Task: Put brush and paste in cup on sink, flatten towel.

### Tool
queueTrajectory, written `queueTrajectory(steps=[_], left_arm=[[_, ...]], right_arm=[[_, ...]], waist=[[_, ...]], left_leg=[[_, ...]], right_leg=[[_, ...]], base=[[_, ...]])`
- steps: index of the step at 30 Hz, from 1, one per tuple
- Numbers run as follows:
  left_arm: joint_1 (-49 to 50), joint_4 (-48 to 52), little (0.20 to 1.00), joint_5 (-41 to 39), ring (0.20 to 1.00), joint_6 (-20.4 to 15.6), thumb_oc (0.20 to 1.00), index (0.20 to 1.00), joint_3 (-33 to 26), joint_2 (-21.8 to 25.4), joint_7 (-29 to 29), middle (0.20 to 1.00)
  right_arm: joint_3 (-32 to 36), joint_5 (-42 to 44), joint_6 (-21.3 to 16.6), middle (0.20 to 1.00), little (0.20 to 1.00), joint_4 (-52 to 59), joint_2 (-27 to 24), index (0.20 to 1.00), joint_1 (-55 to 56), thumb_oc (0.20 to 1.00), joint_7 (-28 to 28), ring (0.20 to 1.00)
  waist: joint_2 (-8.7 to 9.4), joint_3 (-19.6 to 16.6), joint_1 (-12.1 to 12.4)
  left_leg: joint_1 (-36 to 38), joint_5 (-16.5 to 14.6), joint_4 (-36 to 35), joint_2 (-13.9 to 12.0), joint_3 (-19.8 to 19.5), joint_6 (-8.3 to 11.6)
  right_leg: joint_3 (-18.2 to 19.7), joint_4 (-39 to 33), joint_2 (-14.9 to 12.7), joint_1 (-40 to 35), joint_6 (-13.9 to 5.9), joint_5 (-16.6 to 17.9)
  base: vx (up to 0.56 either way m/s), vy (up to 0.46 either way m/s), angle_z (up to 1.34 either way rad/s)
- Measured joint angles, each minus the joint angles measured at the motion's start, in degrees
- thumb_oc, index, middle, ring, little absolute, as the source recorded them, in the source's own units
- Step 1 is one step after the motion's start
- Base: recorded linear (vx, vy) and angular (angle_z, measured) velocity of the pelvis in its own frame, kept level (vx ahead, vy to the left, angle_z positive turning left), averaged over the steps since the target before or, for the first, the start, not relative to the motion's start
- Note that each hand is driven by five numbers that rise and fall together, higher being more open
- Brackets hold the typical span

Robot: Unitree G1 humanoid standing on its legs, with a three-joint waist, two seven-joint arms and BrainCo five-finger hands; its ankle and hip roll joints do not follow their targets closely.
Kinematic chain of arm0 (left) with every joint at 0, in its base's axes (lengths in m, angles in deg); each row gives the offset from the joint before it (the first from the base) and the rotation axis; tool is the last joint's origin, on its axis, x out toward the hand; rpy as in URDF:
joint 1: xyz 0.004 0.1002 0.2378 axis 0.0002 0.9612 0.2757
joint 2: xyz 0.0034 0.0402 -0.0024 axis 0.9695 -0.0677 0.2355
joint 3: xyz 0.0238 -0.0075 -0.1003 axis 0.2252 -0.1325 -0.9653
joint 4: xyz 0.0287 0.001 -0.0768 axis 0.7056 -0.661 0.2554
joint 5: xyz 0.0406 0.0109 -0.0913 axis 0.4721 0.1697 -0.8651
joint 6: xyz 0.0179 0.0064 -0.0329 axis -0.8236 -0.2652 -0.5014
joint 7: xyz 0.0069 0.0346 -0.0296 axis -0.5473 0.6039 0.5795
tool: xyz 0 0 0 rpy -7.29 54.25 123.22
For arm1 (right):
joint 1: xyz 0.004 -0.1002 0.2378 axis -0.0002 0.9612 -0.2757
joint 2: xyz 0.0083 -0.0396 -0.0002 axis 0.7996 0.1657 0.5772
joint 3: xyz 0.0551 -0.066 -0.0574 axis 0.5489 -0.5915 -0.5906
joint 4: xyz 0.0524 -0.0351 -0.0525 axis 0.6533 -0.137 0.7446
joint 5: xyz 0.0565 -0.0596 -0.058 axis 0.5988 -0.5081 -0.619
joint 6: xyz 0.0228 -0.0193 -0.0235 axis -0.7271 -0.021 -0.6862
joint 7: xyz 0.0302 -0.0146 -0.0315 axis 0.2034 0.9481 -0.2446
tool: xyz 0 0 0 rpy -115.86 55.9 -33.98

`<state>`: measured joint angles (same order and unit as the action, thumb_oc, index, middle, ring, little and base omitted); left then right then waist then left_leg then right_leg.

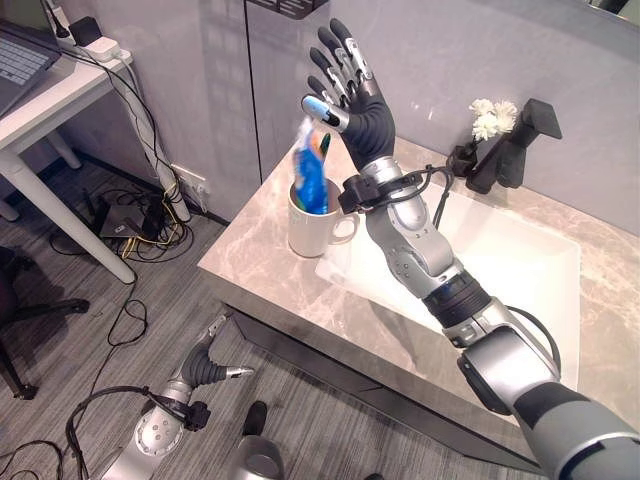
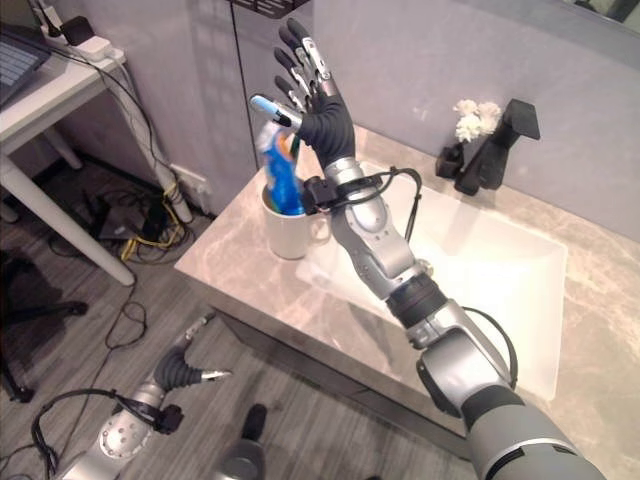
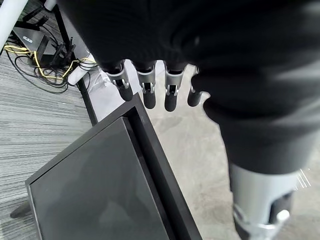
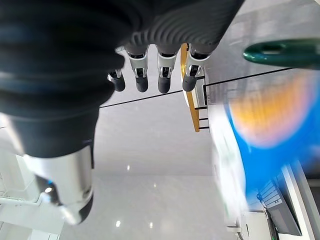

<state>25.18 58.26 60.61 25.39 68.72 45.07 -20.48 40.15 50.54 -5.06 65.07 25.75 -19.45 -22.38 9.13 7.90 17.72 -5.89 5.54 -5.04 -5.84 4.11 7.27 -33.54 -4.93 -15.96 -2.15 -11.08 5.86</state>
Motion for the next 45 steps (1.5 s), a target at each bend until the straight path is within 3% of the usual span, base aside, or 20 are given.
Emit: queueTrajectory(steps=[6,13,16,21,22,23,24,28,30,33,34,36,38,39,41,45], left_arm=[[-0.46,-0.02,1.000,0.04,1.000,0.05,1.000,1.000,0.01,0.00,-0.05,1.000],[-0.94,4.30,1.000,-0.24,1.000,0.24,1.000,1.000,-0.21,0.19,-0.05,1.000],[1.16,14.57,1.000,-5.89,1.000,-0.29,1.000,1.000,-2.73,4.01,-3.11,1.000],[6.36,23.93,1.000,-22.25,1.000,-1.90,1.000,1.000,-11.86,7.45,-11.36,1.000],[7.59,25.75,0.551,-25.25,0.551,-2.06,0.551,0.551,-13.29,7.84,-13.05,0.551],[8.72,26.55,0.231,-27.77,0.231,-2.21,0.231,0.231,-13.83,8.42,-14.73,0.231],[9.36,26.43,0.200,-30.31,0.200,-1.99,0.200,0.200,-13.73,8.62,-16.73,0.200],[8.94,24.46,0.200,-34.42,0.200,-0.96,0.200,0.200,-12.94,6.65,-20.45,0.200],[9.10,23.83,0.200,-34.33,0.200,-0.87,0.200,0.200,-13.94,6.61,-20.78,0.200],[9.89,22.45,0.200,-34.16,0.200,-0.45,0.200,0.200,-13.79,6.59,-20.81,0.200],[10.47,21.21,0.200,-33.83,0.200,-0.33,0.200,0.200,-13.77,6.40,-20.81,0.200],[10.73,20.20,0.200,-33.70,0.200,-0.28,0.200,0.200,-13.60,6.15,-20.84,0.200],[10.65,19.50,0.200,-33.32,0.200,-0.31,0.200,0.200,-14.09,4.90,-20.67,0.200],[10.41,17.22,0.200,-32.86,0.200,-0.31,0.200,0.200,-13.62,3.87,-20.36,0.200],[10.55,14.92,0.200,-31.41,0.200,0.44,0.200,0.200,-13.35,3.49,-19.86,0.200],[9.12,12.68,0.200,-30.90,0.200,0.77,0.200,0.200,-14.13,1.08,-19.24,0.200]], right_arm=[[0.46,-0.24,-0.19,1.000,1.000,3.31,0.49,1.000,-0.08,1.000,-0.08,1.000],[5.93,-2.94,-1.00,1.000,1.000,15.68,1.86,1.000,-0.23,1.000,-4.46,1.000],[11.47,-10.02,-3.51,1.000,1.000,25.09,-6.60,1.000,-0.28,1.000,-6.59,1.000],[23.98,-23.76,-5.20,1.000,1.000,28.34,-27.08,1.000,5.75,1.000,-12.06,1.000],[27.80,-25.82,-5.81,1.000,1.000,28.21,-30.10,1.000,10.15,1.000,-12.83,1.000],[31.41,-26.61,-5.82,1.000,1.000,26.91,-31.99,1.000,14.70,1.000,-13.94,1.000],[34.69,-26.91,-5.54,1.000,1.000,25.12,-32.29,1.000,18.92,1.000,-15.56,1.000],[40.80,-27.73,-4.70,1.000,1.000,19.82,-32.23,1.000,29.05,1.000,-19.81,1.000],[48.15,-29.67,-5.06,1.000,1.000,13.04,-35.44,1.000,40.27,1.000,-20.09,1.000],[52.88,-29.76,-2.54,1.000,1.000,4.36,-35.66,1.000,44.58,1.000,-21.98,1.000],[56.48,-30.11,-0.06,1.000,1.000,-1.58,-35.37,1.000,47.74,1.000,-24.75,1.000],[59.94,-30.80,0.68,1.000,1.000,-2.92,-34.92,1.000,51.06,1.000,-26.24,1.000],[63.99,-30.69,-0.08,1.000,1.000,-5.19,-33.00,1.000,53.84,1.000,-26.98,1.000],[66.06,-27.20,-2.03,1.000,1.000,-10.15,-29.93,1.000,53.73,1.000,-27.21,1.000],[69.26,-18.78,-2.34,1.000,1.000,-13.91,-25.21,1.000,54.84,1.000,-27.45,1.000],[67.21,-14.29,-2.40,1.000,1.000,-28.64,-22.62,1.000,62.42,1.000,-22.35,1.000]], waist=[[-0.44,0.25,0.23],[-3.90,-0.62,0.18],[-4.80,-1.31,-1.04],[-6.16,-2.54,-5.05],[-6.22,-3.03,-5.96],[-6.55,-3.39,-6.52],[-7.03,-3.81,-8.08],[-8.65,-4.43,-11.73],[-8.20,-4.49,-11.74],[-8.09,-4.52,-12.73],[-8.43,-4.18,-13.41],[-9.36,-3.77,-15.61],[-9.65,-3.60,-15.70],[-9.78,-3.60,-15.99],[-10.16,-3.50,-17.19],[-10.67,-3.12,-17.25]], left_leg=[[1.57,-0.01,-0.01,-0.01,0.53,0.02],[2.86,0.00,-0.01,0.05,1.32,-0.03],[3.14,0.09,-0.01,0.16,1.58,-0.16],[4.23,-0.02,-0.04,0.32,2.12,-0.42],[4.37,-0.05,-0.04,0.24,2.30,-0.46],[4.73,-0.16,-0.05,0.15,2.74,-0.53],[4.71,-0.19,-0.05,0.06,2.99,-0.56],[4.53,-0.13,-0.05,-0.28,4.14,-0.57],[4.18,-0.14,-0.05,-0.52,4.21,-0.54],[3.79,-0.14,-0.05,-0.46,4.56,-0.57],[3.92,-0.29,-0.09,-0.46,5.27,-0.72],[4.18,-0.41,-0.08,-0.51,5.98,-0.77],[4.28,-0.63,-0.08,-0.60,6.44,-0.75],[4.82,-0.85,-0.08,-0.69,7.45,-0.82],[4.87,-1.11,-0.09,-0.72,7.67,-0.75],[4.73,-1.17,-0.08,-0.73,7.57,-0.76]], right_leg=[[0.32,-0.02,-0.11,-1.27,0.01,0.02],[1.24,-0.02,-0.27,-1.99,0.07,0.42],[1.57,-0.01,-0.42,-2.03,0.05,0.68],[2.11,-0.01,-0.63,-2.87,-0.05,0.88],[2.28,-0.01,-0.58,-2.85,-0.05,0.88],[2.91,-0.01,-0.54,-2.78,-0.05,0.88],[3.26,-0.01,-0.48,-2.52,-0.04,0.89],[4.60,-0.01,-0.21,-1.50,0.16,1.06],[4.72,-0.02,0.05,-1.04,0.16,1.02],[5.21,-0.02,-0.04,-0.24,0.24,1.16],[6.20,-0.02,-0.10,0.22,0.22,1.27],[6.85,-0.04,-0.11,0.51,0.17,1.28],[7.54,-0.02,-0.01,0.88,0.21,1.30],[8.29,-0.02,0.04,1.00,0.23,1.32],[8.63,-0.02,0.04,1.22,0.21,1.31],[8.57,-0.02,0.07,1.23,0.18,1.29]], base=[[0.00,-0.005,-0.02],[-0.02,0.003,-0.05],[-0.03,0.030,-0.03],[-0.02,-0.001,-0.05],[-0.03,-0.022,-0.13],[-0.06,-0.016,-0.19],[-0.05,-0.014,-0.15],[-0.01,-0.031,-0.16],[-0.01,-0.022,-0.04],[-0.01,-0.021,-0.12],[0.02,-0.016,-0.21],[0.00,-0.019,-0.20],[0.01,-0.037,-0.20],[0.02,-0.053,-0.28],[0.00,-0.044,-0.14],[-0.02,-0.052,0.01]])
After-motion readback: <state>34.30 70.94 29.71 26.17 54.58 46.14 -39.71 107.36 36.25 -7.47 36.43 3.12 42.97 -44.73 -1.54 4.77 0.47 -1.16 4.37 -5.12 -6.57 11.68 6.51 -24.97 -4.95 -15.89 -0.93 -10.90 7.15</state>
